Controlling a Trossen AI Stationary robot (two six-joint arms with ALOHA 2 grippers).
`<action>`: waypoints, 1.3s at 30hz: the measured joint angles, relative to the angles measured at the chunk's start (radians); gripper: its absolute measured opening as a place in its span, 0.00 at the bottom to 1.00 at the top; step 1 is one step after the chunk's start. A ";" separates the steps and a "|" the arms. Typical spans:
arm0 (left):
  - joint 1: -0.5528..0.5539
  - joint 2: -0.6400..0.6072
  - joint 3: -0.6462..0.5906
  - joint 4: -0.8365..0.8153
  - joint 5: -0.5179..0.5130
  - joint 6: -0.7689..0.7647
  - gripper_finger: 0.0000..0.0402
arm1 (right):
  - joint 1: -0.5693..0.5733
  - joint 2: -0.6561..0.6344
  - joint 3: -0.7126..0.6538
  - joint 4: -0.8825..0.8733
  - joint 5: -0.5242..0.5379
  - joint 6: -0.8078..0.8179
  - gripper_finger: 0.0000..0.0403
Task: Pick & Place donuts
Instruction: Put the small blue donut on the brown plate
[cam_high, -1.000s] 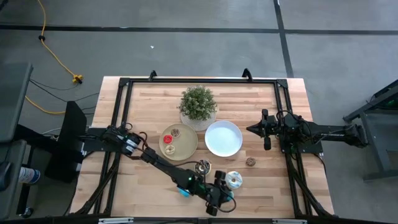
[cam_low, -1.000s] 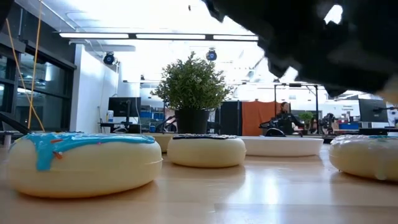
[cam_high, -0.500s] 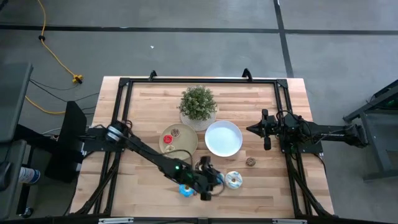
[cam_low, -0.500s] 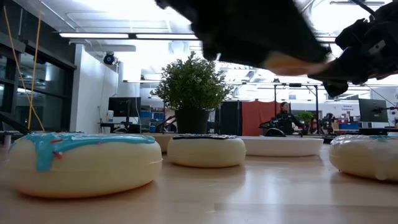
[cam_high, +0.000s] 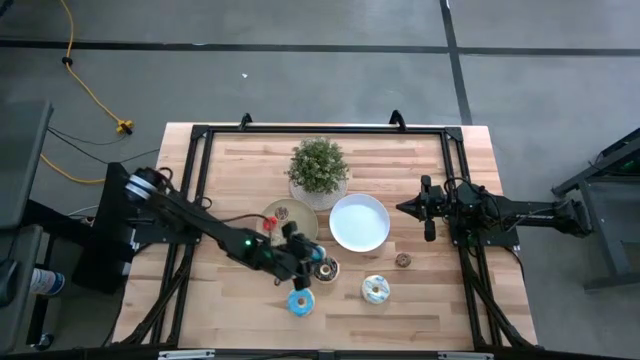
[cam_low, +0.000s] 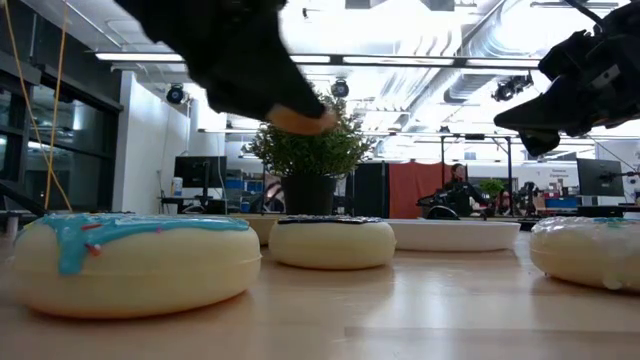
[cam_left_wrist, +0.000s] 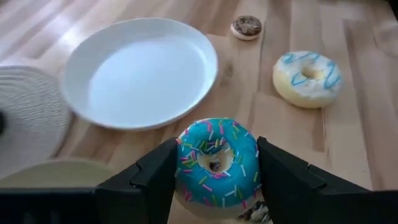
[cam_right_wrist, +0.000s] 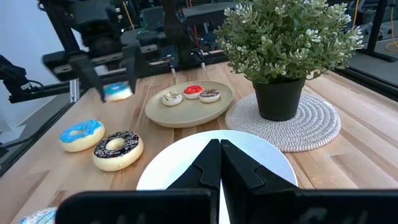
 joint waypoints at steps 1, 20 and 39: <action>0.000 -0.021 -0.023 0.000 -0.003 -0.001 0.49 | 0.000 0.001 0.000 0.001 0.000 0.000 0.00; 0.033 -0.221 -0.360 0.076 0.195 0.157 0.49 | 0.000 0.001 0.000 0.002 0.000 0.000 0.00; 0.093 -0.220 -0.457 0.130 0.219 0.292 0.49 | 0.000 0.001 0.000 0.002 0.000 0.000 0.00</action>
